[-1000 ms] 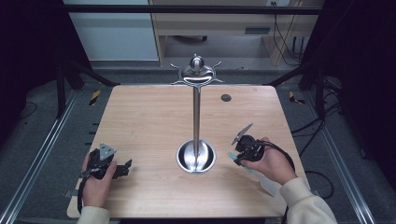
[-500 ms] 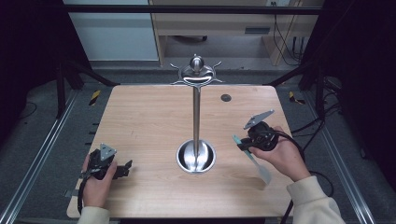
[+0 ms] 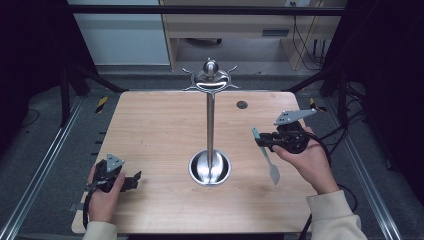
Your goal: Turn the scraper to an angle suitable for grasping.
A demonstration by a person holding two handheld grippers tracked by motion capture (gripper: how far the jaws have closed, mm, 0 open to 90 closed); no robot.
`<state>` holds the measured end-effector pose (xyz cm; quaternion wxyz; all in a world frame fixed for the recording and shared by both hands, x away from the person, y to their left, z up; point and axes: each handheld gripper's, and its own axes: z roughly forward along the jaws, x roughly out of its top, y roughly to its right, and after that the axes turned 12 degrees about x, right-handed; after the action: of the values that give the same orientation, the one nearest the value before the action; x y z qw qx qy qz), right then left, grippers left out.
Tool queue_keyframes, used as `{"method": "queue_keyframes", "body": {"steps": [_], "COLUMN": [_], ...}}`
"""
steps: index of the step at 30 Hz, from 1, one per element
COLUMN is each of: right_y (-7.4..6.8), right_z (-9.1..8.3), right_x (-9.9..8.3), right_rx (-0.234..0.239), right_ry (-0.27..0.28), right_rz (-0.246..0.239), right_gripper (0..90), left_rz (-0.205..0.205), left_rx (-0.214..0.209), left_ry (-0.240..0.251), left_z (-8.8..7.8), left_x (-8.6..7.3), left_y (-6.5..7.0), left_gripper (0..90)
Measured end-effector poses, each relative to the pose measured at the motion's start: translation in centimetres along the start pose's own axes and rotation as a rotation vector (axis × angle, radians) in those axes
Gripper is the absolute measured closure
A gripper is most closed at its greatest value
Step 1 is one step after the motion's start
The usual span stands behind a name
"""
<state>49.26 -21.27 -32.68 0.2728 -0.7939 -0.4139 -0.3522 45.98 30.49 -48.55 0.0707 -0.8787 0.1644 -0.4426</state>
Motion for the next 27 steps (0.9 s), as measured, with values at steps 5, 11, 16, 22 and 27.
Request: {"method": "queue_keyframes", "body": {"steps": [5,11,16,22,27], "right_y": [0.0,-0.6,-1.3,-2.0,-2.5], "right_z": [-0.2,-0.5,-1.0,-1.7,-2.2], "right_x": [0.5,1.0,1.5,2.0,2.4], "right_rx": [-0.004,-0.001,-0.003,-0.003,0.001], "right_ry": [0.07,0.158,0.205,0.272,0.315], "right_rz": [-0.01,-0.033,-0.049,-0.052,-0.06], "right_gripper": [74.5,74.5,74.5,74.5,74.5], "left_rz": [-0.002,-0.002,-0.004,-0.01,-0.009], "left_rx": [0.001,0.009,0.009,0.005,0.002], "left_ry": [-0.001,-0.012,-0.01,-0.003,-0.001], "left_z": [-0.1,-0.1,-0.1,-0.2,-0.2], "left_x": [-0.1,-0.4,-0.3,-0.3,-0.3], "left_y": [0.0,0.1,0.1,0.0,0.0], "left_gripper": [2.6,2.6,2.6,2.6,2.6]}}
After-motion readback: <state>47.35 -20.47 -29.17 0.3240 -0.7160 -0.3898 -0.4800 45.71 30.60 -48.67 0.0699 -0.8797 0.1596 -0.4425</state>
